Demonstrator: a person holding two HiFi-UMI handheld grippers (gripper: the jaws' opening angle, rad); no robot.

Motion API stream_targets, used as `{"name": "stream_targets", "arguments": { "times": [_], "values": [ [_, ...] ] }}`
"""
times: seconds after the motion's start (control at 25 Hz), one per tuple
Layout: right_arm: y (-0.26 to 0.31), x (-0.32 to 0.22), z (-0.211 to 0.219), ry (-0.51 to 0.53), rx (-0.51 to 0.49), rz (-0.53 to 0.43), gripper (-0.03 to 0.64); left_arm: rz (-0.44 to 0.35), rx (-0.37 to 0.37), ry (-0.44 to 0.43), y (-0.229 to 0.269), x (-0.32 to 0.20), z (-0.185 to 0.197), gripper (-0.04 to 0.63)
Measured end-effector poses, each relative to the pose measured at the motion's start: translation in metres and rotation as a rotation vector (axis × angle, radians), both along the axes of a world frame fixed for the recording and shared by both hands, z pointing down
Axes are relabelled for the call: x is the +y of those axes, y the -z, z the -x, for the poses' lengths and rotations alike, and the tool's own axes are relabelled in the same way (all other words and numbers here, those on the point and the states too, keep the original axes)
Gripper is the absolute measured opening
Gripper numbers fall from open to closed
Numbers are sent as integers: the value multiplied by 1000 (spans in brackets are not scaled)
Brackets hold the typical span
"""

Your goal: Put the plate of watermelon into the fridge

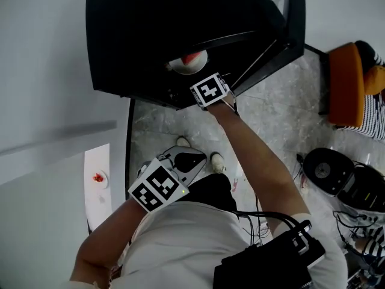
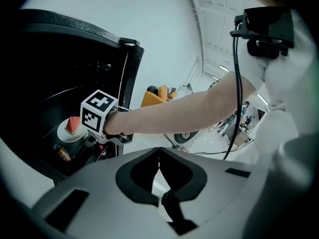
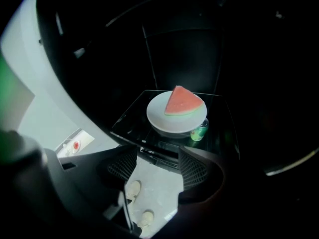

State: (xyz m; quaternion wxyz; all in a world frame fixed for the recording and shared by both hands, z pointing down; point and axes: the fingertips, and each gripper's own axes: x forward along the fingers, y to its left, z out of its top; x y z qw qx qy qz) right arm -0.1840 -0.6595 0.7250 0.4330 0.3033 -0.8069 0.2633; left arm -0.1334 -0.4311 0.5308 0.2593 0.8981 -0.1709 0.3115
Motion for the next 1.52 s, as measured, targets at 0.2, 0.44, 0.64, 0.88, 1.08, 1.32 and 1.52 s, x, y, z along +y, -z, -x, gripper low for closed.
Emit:
{"name": "stream_targets", "arguments": {
  "times": [0.2, 0.44, 0.64, 0.88, 1.08, 1.32, 1.52],
  "values": [
    [17, 23, -23, 41, 7, -6, 270, -28, 11, 43, 12, 13, -25, 12],
    [49, 59, -52, 104, -23, -47, 270, -55, 24, 104, 30, 43, -59, 12],
    [77, 114, -84, 171, -61, -39, 270, -88, 31, 191, 51, 77, -86, 12],
    [116, 188, -101, 256, -147, -25, 265, -86, 57, 244, 66, 121, -90, 12],
    [150, 247, -117, 257, -200, -47, 215, -124, 54, 268, 81, 158, -69, 12],
    [185, 328, -122, 245, -210, -109, 99, -184, 71, 325, 104, 217, -19, 12],
    [208, 404, -103, 251, -220, -124, 37, -193, 114, 379, 109, 277, 25, 12]
  ]
}}
